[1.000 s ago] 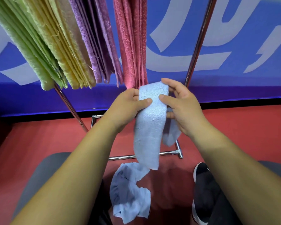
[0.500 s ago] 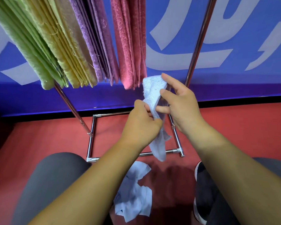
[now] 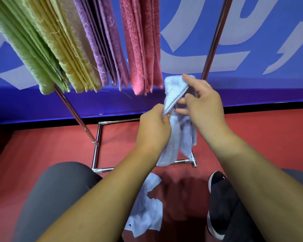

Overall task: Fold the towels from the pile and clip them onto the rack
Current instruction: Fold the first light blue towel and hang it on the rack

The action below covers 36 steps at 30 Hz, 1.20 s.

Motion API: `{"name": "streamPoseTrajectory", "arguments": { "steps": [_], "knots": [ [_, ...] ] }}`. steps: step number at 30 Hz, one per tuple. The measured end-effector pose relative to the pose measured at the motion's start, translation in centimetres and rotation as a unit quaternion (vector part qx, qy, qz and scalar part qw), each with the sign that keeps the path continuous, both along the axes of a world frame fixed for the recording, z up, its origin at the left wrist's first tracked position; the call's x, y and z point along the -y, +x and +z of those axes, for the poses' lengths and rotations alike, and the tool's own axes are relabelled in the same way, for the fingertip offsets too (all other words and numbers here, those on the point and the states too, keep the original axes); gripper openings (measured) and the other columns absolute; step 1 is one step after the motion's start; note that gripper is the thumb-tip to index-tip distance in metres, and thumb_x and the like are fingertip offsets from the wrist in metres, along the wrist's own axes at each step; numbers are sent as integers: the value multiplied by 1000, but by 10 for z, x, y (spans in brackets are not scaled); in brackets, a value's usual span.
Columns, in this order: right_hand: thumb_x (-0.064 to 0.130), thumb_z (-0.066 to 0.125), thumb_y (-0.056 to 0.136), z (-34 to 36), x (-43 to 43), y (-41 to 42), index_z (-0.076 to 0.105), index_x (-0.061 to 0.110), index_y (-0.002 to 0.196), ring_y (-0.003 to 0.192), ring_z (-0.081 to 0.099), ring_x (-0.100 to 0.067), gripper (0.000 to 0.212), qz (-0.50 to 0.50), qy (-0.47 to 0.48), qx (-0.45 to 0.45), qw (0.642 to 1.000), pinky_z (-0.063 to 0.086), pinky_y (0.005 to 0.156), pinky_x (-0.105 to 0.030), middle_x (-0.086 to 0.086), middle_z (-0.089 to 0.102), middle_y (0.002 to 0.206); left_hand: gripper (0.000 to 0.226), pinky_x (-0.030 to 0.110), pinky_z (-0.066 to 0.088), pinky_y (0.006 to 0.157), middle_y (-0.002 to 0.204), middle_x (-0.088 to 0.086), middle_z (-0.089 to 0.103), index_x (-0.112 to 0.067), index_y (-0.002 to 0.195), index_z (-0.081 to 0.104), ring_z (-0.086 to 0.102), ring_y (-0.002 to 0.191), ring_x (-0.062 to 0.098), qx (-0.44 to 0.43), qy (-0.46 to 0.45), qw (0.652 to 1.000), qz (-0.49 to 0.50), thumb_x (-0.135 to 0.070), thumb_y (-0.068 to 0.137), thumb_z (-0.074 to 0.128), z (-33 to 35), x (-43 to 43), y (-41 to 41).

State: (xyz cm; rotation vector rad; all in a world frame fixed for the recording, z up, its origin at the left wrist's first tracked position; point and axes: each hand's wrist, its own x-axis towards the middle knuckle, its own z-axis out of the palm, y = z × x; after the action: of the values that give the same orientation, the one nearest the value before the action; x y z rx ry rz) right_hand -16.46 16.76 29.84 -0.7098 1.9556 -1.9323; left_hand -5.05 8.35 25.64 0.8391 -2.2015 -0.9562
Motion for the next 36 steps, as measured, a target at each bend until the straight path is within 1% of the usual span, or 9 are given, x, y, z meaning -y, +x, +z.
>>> {"name": "streamPoseTrajectory", "arguments": {
  "steps": [2, 5, 9, 13, 16, 21, 24, 30, 36],
  "knots": [
    [-6, 53, 92, -7, -1, -6, 70, 23, 142, 107, 76, -18, 60, -41, 59, -132, 989, 66, 86, -38, 18, 60, 124, 12, 32, 39, 66, 75, -3, 63, -13, 92, 63, 54, 73, 18, -10, -8, 1000, -4, -8, 99, 54, 1, 4, 1],
    [4, 65, 90, -18, -2, -12, 71, 21, 139, 109, 70, -20, 53, -82, 156, -242, 954, 55, 102, -38, 4, 63, 130, 11, 26, 34, 64, 75, -6, 61, -13, 96, 61, 49, 70, 12, -18, -13, 999, -27, -12, 104, 54, 8, 8, 2],
    [11, 65, 93, -28, -5, -16, 77, 21, 116, 100, 67, -23, 27, -97, 218, -271, 932, 50, 92, -32, -1, 65, 111, 15, 12, 38, 65, 76, -13, 60, -25, 96, 59, 55, 72, -3, -1, -5, 998, -69, -25, 110, 53, 16, 13, 7],
    [12, 61, 95, -36, -15, -18, 72, 19, 103, 91, 62, -28, 15, -87, 248, -287, 921, 51, 82, -42, -4, 58, 105, 23, 30, 33, 67, 77, -10, 58, -25, 88, 53, 53, 77, 15, 75, -16, 989, -123, -30, 111, 50, 20, 15, 12],
    [9, 61, 93, -36, -26, -15, 69, 17, 99, 89, 57, -23, 13, -81, 236, -299, 921, 48, 83, -36, -3, 51, 107, 30, 30, 29, 65, 72, -10, 54, -25, 80, 47, 50, 73, 16, 114, -21, 983, -142, -29, 110, 52, 30, 7, 16],
    [5, 59, 93, -20, -38, -13, 65, 14, 100, 95, 62, -33, 13, -54, 246, -300, 920, 46, 83, -42, -7, 65, 100, 42, 38, 33, 62, 70, -5, 54, -24, 74, 45, 52, 72, 24, 167, -63, 975, -129, -50, 103, 61, 52, -5, 18],
    [8, 59, 93, 3, -43, -10, 64, 15, 99, 93, 63, -33, 11, -46, 243, -301, 921, 49, 82, -43, -6, 67, 99, 37, 37, 39, 65, 86, -1, 63, -23, 87, 56, 59, 82, 28, 239, -133, 958, -91, -58, 98, 62, 79, -11, 17],
    [16, 54, 100, 70, -55, -11, 58, 15, 99, 92, 58, -33, 5, -30, 249, -353, 901, 46, 75, -44, -5, 63, 98, 18, 39, 40, 70, 101, 11, 63, -13, 105, 65, 54, 83, 36, 273, -191, 942, -37, -26, 102, 52, 143, -14, 6],
    [20, 50, 105, 154, -57, -10, 48, 13, 106, 79, 56, -40, 7, -28, 251, -439, 862, 46, 64, -47, -10, 61, 85, 20, 39, 40, 70, 101, 16, 60, -5, 115, 63, 63, 92, 42, 197, -227, 954, 9, -13, 104, 48, 215, -20, -5]
  ]
}}
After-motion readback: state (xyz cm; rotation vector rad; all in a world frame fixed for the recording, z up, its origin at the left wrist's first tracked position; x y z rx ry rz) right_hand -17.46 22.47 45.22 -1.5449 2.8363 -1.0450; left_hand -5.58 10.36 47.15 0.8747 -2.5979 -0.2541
